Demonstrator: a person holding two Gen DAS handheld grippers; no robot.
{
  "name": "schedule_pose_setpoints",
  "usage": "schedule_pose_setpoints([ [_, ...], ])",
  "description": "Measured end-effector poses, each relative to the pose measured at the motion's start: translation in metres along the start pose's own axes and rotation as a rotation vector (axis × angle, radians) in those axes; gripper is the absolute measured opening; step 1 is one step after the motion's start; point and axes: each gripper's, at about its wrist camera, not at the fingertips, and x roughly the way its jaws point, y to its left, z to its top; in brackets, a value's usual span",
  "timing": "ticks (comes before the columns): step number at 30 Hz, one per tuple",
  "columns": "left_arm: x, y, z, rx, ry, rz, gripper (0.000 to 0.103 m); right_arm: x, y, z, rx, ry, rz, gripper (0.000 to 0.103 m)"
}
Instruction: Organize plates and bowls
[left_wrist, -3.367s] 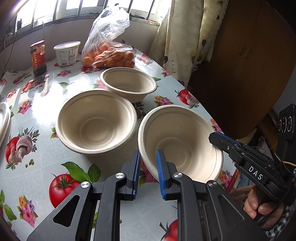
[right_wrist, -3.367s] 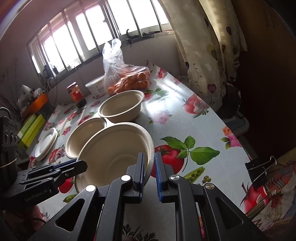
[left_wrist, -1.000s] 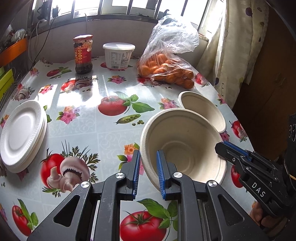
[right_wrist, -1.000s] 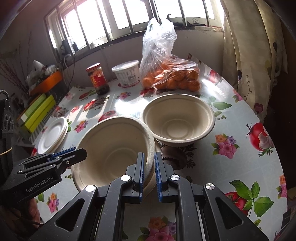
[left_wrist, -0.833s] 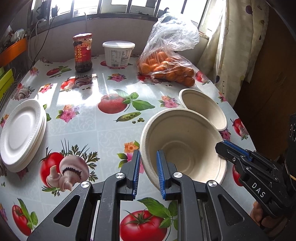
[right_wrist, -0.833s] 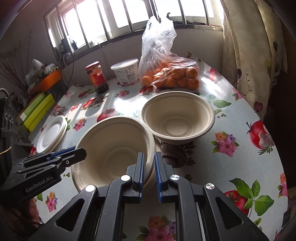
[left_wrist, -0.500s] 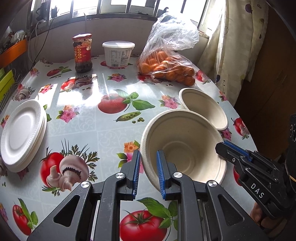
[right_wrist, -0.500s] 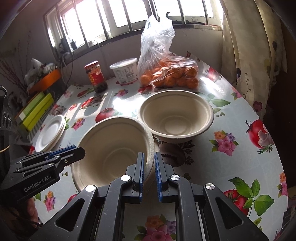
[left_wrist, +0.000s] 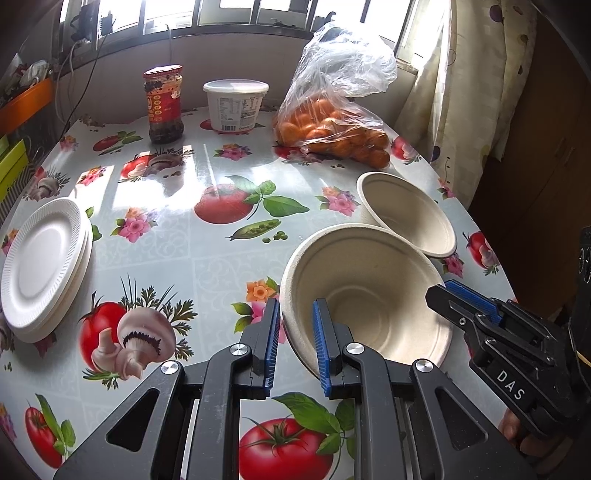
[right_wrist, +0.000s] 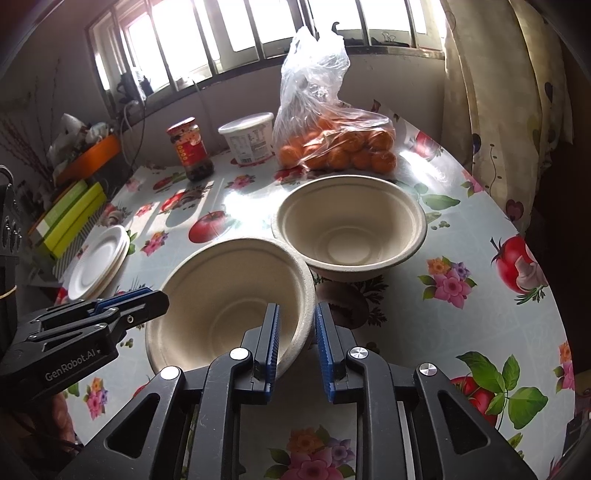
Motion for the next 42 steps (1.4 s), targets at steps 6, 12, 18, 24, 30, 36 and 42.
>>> schedule_pose_setpoints([
  [6, 0.0, 0.0, 0.0, -0.001, 0.0, 0.001, 0.019, 0.0, 0.0, 0.0, -0.001, 0.002, -0.001, 0.028],
  [12, 0.0, -0.001, 0.0, -0.001, 0.004, 0.003, 0.019, 0.001, 0.0, -0.001, 0.001, 0.004, -0.001, 0.029],
  [18, 0.002, 0.0, -0.001, 0.0, 0.011, 0.008, 0.019, 0.002, 0.001, -0.003, 0.002, 0.008, 0.004, 0.029],
  [24, 0.003, 0.001, -0.003, -0.004, 0.017, 0.012, 0.019, 0.004, 0.006, -0.004, -0.001, 0.016, 0.014, 0.029],
  [30, 0.001, 0.004, -0.002, -0.01, 0.013, 0.019, 0.02, 0.007, 0.01, -0.004, -0.004, 0.023, 0.021, 0.029],
  [36, 0.0, 0.009, -0.003, -0.019, 0.011, 0.03, 0.02, 0.007, 0.015, -0.004, -0.013, 0.027, 0.031, 0.029],
  [42, -0.001, 0.011, -0.003, -0.025, 0.011, 0.034, 0.02, 0.007, 0.018, -0.005, -0.015, 0.029, 0.036, 0.029],
])
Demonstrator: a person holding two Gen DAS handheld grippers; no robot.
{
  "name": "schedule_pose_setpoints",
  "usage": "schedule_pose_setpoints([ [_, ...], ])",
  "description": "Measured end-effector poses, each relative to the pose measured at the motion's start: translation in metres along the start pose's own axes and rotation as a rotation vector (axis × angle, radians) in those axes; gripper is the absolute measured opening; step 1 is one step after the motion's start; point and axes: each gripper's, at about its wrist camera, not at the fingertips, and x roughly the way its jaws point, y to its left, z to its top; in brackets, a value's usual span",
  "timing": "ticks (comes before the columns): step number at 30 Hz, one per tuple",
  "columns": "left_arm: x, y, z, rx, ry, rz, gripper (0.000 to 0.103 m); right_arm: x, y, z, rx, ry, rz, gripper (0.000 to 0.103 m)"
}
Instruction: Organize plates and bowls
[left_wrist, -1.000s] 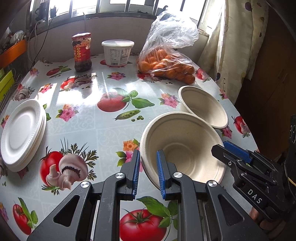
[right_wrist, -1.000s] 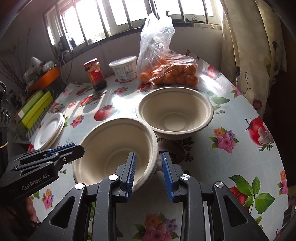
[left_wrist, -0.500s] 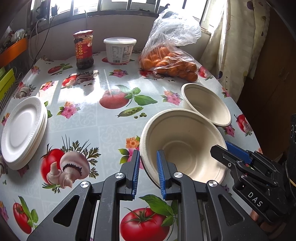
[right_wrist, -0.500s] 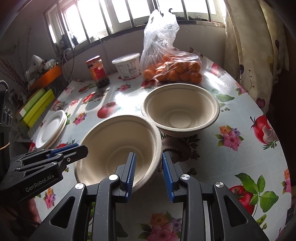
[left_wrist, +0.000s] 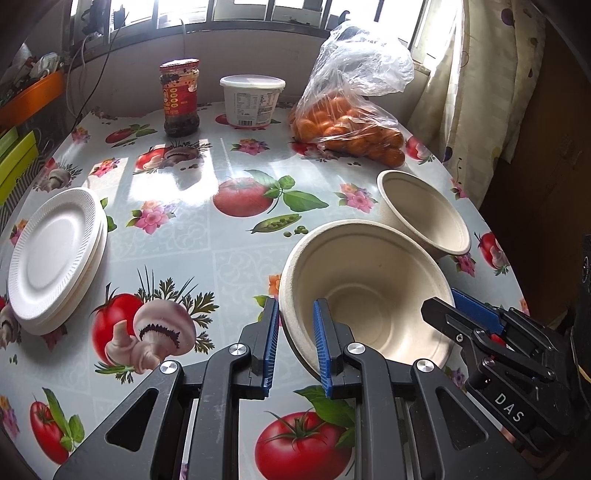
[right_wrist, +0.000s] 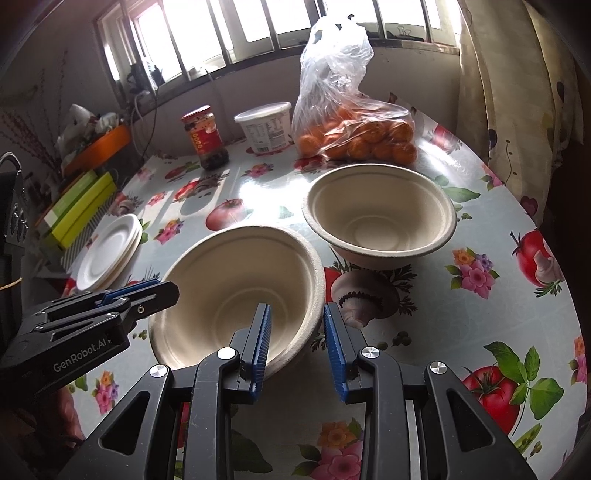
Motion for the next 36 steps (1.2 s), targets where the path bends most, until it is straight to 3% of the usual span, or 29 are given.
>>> schedule_pose_setpoints([
  [9, -0.004, 0.001, 0.0, -0.001, -0.005, 0.005, 0.02, -0.001, 0.002, -0.001, 0.0, -0.002, 0.003, 0.03],
  [12, -0.01, 0.0, 0.0, 0.005, -0.015, 0.013, 0.023, -0.004, 0.001, -0.001, 0.011, -0.009, -0.003, 0.038],
  [14, -0.013, 0.0, 0.0, 0.001, -0.021, 0.017, 0.027, -0.006, 0.0, -0.002, 0.019, -0.011, 0.001, 0.038],
  [25, -0.03, -0.012, 0.002, 0.019, -0.056, 0.015, 0.027, -0.024, -0.005, 0.0, 0.03, -0.043, 0.01, 0.039],
  [36, -0.036, -0.036, 0.014, 0.053, -0.069, -0.028, 0.027, -0.048, -0.025, 0.005, 0.052, -0.081, -0.039, 0.04],
])
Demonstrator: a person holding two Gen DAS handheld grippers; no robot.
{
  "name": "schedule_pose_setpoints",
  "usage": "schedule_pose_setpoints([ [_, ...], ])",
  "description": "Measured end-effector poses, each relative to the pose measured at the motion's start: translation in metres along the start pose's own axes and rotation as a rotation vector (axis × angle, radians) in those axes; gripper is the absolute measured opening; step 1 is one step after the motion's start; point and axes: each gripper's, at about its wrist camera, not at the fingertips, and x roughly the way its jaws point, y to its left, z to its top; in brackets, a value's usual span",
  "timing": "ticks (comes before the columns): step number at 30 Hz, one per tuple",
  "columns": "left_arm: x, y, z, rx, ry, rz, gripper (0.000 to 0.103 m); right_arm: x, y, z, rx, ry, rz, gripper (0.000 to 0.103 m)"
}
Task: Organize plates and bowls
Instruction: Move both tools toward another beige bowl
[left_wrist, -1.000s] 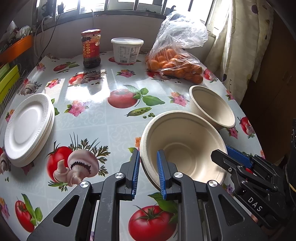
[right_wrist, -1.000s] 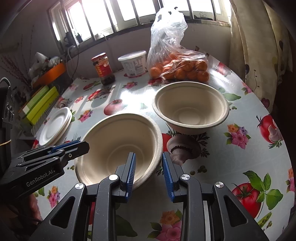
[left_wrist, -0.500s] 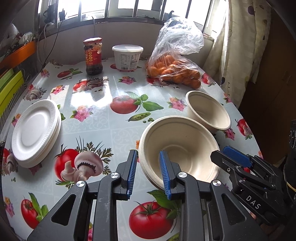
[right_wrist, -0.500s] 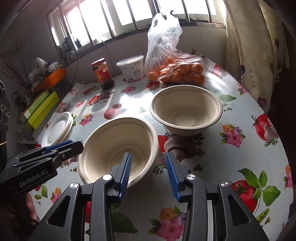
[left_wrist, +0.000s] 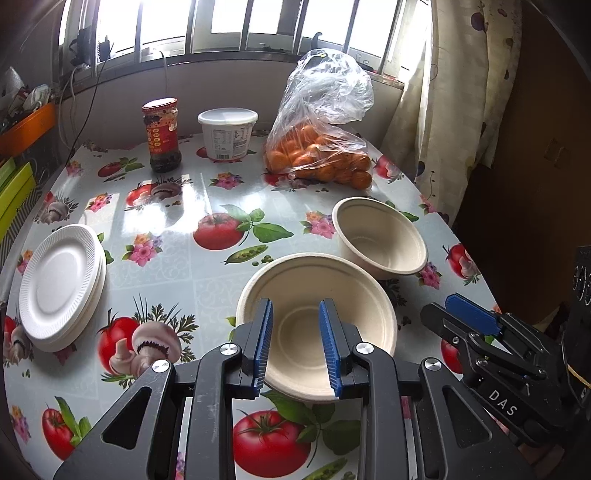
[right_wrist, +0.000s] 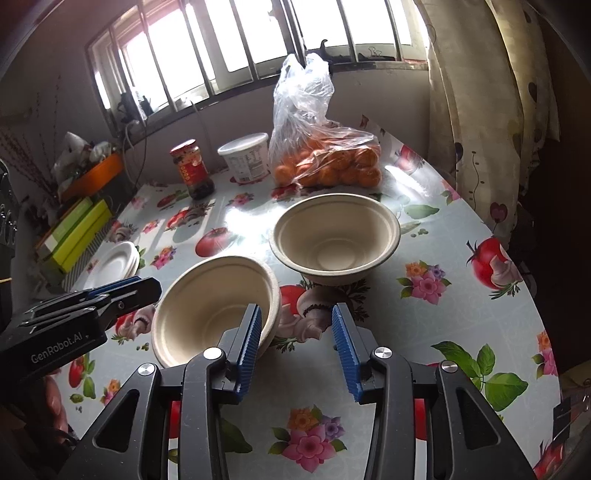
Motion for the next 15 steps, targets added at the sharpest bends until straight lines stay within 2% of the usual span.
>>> schedule_pose_setpoints([
  [7, 0.004, -0.013, 0.015, 0.023, 0.0, -0.017, 0.027, -0.009, -0.022, 0.009, 0.04, -0.02, -0.034, 0.04],
  [15, 0.014, -0.019, 0.038, 0.031, 0.014, -0.04, 0.027, -0.018, -0.05, 0.034, 0.072, -0.054, -0.082, 0.04],
])
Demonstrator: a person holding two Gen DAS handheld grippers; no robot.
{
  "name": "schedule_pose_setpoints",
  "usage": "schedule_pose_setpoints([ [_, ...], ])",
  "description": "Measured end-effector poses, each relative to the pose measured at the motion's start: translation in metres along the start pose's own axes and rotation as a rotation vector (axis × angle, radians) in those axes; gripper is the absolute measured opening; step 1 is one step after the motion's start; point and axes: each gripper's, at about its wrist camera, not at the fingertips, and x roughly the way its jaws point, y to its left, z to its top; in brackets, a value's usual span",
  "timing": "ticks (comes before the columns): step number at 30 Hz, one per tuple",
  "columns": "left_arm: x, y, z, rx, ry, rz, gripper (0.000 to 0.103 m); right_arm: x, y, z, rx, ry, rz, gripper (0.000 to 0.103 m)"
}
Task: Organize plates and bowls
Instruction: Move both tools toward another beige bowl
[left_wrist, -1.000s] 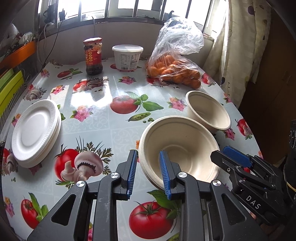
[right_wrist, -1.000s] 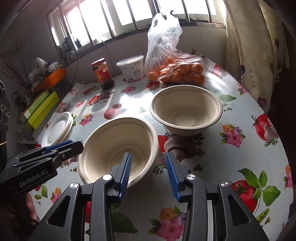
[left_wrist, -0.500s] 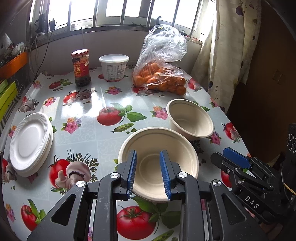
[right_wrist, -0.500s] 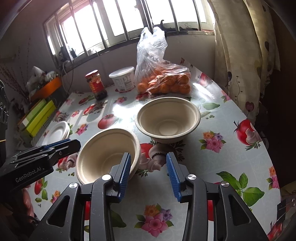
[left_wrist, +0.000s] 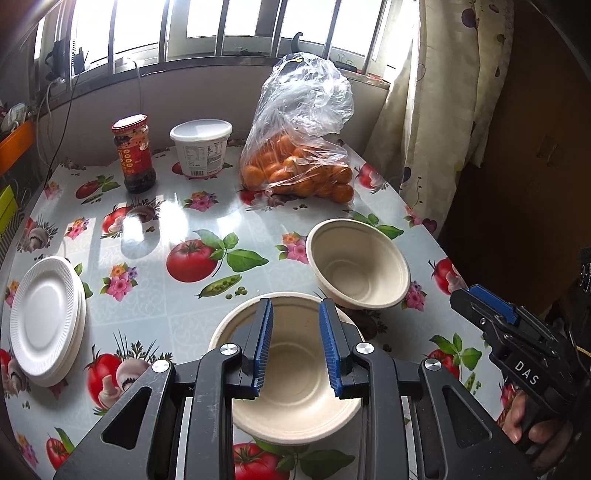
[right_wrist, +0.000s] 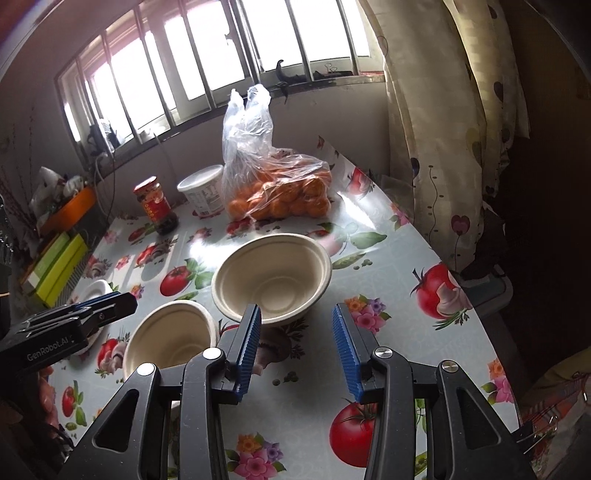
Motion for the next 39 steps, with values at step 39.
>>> schedule_pose_setpoints([
  [39, 0.102, -0.005, 0.043, -0.013, 0.128, -0.013, 0.027, 0.099, -0.037, 0.018, 0.083, 0.119, 0.074, 0.034],
])
